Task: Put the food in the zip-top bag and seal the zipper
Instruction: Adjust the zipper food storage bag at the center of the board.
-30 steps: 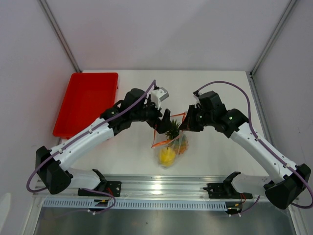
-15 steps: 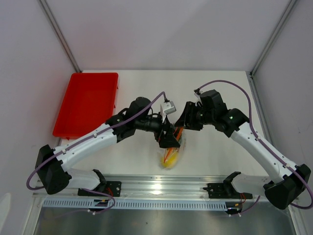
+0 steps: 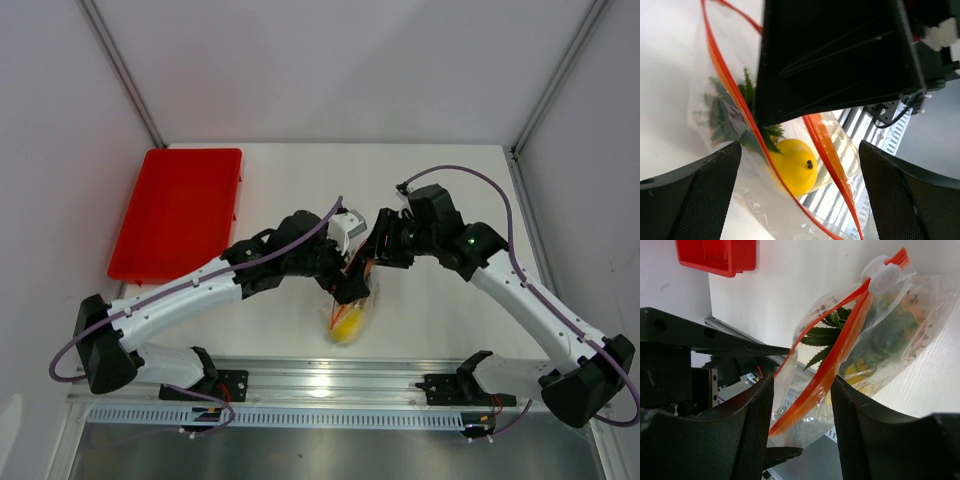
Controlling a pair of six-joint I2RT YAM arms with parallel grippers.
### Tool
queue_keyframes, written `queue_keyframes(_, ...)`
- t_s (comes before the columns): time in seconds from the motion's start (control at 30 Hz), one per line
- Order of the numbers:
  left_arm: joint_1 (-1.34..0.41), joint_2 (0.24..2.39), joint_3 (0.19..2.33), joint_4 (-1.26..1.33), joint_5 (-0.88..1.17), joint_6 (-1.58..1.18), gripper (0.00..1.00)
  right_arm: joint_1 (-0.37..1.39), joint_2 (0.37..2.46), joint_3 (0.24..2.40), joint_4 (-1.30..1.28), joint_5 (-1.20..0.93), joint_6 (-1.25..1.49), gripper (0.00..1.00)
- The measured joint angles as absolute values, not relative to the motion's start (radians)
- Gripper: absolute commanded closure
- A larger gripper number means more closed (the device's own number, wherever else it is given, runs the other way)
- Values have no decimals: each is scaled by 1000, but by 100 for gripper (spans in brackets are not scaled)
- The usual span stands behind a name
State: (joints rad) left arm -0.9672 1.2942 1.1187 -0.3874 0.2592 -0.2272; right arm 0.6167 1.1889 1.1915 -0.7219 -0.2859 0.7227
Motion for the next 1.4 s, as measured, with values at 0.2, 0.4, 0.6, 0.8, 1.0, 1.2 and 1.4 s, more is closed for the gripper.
queue_keyframes(0.2,-968,1342,1213,-479,193,-236,9,575,1189,1193,-736,-289,688,48)
queue_keyframes(0.4,-968,1369,1240,-537,199,-235,17,382,1181,1201,-785,-327,599,48)
queue_keyframes(0.6,-968,1399,1250,-562,225,-236,8,258,1137,1188,-799,-382,545,48)
queue_keyframes(0.8,-968,1405,1261,-571,249,-237,17,227,1098,1172,-792,-445,524,48)
queue_keyframes(1.0,-965,1431,1292,-591,294,-227,37,187,1087,1132,-739,-552,487,47)
queue_keyframes(1.2,-939,1452,1300,-610,400,-213,64,171,1056,976,-588,-706,496,47)
queue_keyframes(1.4,-908,1451,1299,-609,466,-208,99,169,1042,958,-511,-781,483,50)
